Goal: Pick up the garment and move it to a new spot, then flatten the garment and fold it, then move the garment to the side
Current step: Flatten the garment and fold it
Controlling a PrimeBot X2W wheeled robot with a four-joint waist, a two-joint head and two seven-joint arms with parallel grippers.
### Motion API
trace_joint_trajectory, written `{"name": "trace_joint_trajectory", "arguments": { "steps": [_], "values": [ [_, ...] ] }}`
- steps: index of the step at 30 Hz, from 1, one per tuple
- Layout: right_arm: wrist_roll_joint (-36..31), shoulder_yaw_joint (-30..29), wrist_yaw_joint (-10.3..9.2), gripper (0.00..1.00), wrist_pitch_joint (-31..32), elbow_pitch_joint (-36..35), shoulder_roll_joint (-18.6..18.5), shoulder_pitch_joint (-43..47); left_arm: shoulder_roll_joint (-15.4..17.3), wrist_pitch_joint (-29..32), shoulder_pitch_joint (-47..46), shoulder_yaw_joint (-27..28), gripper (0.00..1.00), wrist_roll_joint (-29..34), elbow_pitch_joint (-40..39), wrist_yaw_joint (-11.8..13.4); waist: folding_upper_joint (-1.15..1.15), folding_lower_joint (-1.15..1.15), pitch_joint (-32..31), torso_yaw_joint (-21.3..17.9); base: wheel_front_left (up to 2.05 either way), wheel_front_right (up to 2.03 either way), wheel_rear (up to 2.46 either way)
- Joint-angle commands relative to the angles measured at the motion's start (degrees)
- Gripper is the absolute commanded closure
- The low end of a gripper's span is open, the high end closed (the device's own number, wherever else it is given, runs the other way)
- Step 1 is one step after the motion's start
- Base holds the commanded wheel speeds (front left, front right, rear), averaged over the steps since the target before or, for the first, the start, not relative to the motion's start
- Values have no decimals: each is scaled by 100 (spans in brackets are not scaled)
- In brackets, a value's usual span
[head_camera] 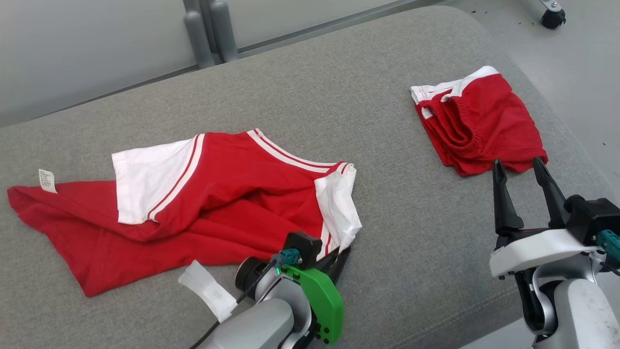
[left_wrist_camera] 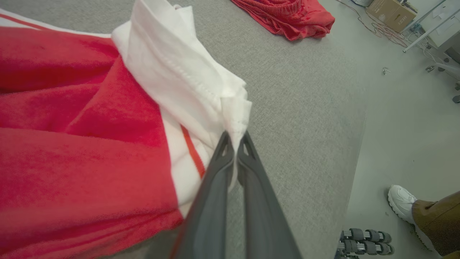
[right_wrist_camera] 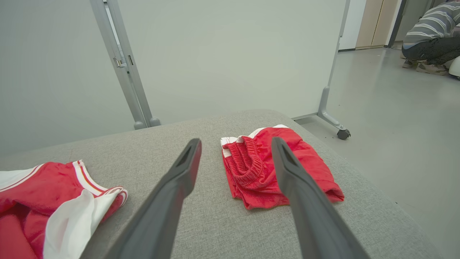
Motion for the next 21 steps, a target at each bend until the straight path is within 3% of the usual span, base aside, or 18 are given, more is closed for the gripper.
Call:
{"name": "trace_joint_trajectory", "arguments": {
  "steps": [1, 3, 4, 5, 6, 7, 21],
  "values": [
    [-11, 9, 0, 0, -40, 17, -12, 1, 17, 31, 121, -22, 100, 88, 24, 29, 24, 0, -2, -29, 0, 0, 0],
    [-5, 19, 0, 0, -38, 37, -13, 0, 16, 125, 230, -34, 100, 205, 52, 36, 24, 0, -9, -43, 0, 0, 0],
    [1, 21, 0, 0, -39, 48, -13, 0, 16, 180, 280, -40, 88, 286, 64, 38, 24, 0, -14, -42, 0, 0, 0],
    [5, 22, 0, 0, -40, 55, -13, 3, 16, 237, 338, -44, 60, 415, 85, 12, 24, 0, -20, -37, 0, 0, 0],
    [9, 21, 0, 0, -40, 62, -13, 6, 16, 322, 408, -47, 10, 592, 90, -46, 24, 0, -26, -30, 0, 0, 0],
    [14, 25, 0, 0, -39, 69, -13, 8, 10, 370, 466, -48, 0, 707, 68, -83, 24, 0, -34, -16, 0, 0, 0],
    [-50, -38, 0, 0, 42, 95, -13, 196, 23, -72, 291, 56, 0, 620, -196, 113, 24, 0, -436, 484, 0, 0, 0]
  ]
}}
